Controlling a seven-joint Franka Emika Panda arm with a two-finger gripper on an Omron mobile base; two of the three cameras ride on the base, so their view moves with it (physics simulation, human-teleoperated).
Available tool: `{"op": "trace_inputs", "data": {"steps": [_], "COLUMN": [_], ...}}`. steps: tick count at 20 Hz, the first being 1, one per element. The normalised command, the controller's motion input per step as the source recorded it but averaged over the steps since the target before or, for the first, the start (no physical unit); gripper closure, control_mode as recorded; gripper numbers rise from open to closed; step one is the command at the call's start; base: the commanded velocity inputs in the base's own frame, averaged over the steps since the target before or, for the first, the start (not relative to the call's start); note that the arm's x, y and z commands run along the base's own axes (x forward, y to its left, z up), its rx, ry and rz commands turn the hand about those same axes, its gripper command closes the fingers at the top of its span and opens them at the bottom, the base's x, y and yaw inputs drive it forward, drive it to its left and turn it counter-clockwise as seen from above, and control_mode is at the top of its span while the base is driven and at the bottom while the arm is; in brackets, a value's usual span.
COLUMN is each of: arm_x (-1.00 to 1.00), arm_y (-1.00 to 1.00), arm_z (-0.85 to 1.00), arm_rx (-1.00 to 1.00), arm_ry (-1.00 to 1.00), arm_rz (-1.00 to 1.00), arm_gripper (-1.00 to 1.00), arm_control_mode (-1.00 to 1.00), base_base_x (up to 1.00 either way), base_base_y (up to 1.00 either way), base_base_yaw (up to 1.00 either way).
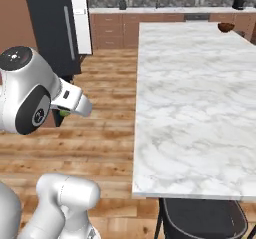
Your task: There is a bowl on the dining counter. Grab a lemon wedge from the fridge and place it in the bowl. Then get the liquor bottle and glass cup from the cabinet and place them next to the bowl.
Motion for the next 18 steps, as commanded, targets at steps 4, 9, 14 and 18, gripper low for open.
{"op": "trace_inputs", "data": {"steps": [4, 9, 14, 18], "arm_x": [0.00, 0.00, 0.00, 0.00], "arm_y": [0.00, 0.00, 0.00, 0.00], "arm_z": [0.00, 0.00, 0.00, 0.00], "arm_rx": [0.00, 0.00, 0.00, 0.00], "arm_ry": [0.00, 0.00, 0.00, 0.00], "arm_rz": [0.00, 0.00, 0.00, 0.00], "arm_gripper": [1.00, 1.00, 1.00, 1.00], "arm_control_mode": [1.00, 1.00, 1.00, 1.00], "base_base_x": [-1.00, -0.46, 0.11, 0.02], "base_base_y": [0.00, -0.65, -1.00, -1.00], "base_base_yaw": [0.00, 0.00, 0.00, 0.00]}}
